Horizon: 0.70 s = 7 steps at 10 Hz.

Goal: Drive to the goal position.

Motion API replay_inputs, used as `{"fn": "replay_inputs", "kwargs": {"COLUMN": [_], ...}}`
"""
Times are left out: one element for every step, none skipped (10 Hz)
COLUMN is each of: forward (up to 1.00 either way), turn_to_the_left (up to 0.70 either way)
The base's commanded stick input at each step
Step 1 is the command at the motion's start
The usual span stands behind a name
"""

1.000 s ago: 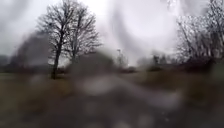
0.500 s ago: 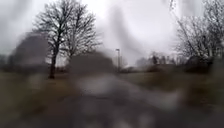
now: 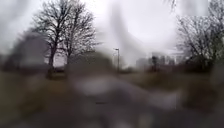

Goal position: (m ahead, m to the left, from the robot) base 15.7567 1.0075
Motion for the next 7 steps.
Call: {"fn": "replay_inputs", "kwargs": {"forward": [0.85, 0.85, 0.85, 0.85, 0.85, 0.85, 0.85], "turn_to_the_left": [0.00, 0.22, 0.24, 0.08, 0.03, 0.01, 0.00]}}
